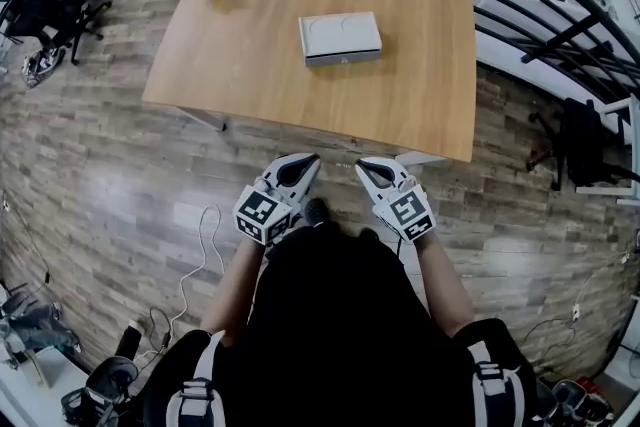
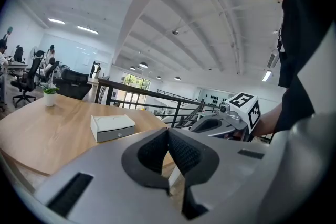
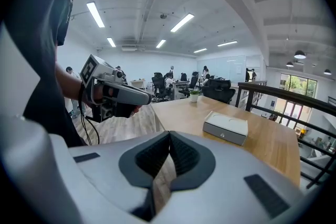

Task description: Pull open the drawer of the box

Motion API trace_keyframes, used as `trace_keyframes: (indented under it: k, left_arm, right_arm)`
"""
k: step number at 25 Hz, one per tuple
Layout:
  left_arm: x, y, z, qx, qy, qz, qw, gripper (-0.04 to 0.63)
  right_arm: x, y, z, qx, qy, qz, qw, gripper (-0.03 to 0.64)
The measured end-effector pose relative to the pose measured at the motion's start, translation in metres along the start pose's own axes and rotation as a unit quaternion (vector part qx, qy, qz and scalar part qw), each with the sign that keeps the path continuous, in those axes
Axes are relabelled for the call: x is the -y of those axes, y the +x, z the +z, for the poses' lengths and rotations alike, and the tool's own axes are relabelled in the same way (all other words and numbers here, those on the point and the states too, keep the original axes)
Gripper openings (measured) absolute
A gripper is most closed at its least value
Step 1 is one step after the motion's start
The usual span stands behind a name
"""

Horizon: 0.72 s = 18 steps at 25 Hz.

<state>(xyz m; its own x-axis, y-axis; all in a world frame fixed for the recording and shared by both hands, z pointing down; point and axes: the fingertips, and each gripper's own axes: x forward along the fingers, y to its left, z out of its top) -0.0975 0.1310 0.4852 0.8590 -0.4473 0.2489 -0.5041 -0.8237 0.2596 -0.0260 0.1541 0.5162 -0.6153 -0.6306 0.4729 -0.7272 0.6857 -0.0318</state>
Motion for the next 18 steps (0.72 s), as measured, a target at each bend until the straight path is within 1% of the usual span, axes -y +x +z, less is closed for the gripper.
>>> trace_keyframes:
  k: [5, 11, 18]
  left_arm:
    - [-0.014, -0.004, 0.006, 0.001, -0.001, -0.001, 1.0, 0.021]
    - [-0.023, -0.012, 0.003, -0.004, 0.001, -0.008, 1.0, 0.021]
    - [-0.032, -0.017, 0.0, -0.007, -0.009, 0.001, 0.9999, 0.022]
  right_arm:
    - [-0.001, 0.013, 0.01, 0.003, 0.001, -0.002, 1.0, 0.025]
    - [-0.005, 0.025, 0.011, 0.003, 0.007, -0.011, 1.0, 0.025]
    - [-0.008, 0.028, 0.007, -0.002, 0.01, -0.011, 1.0, 0.025]
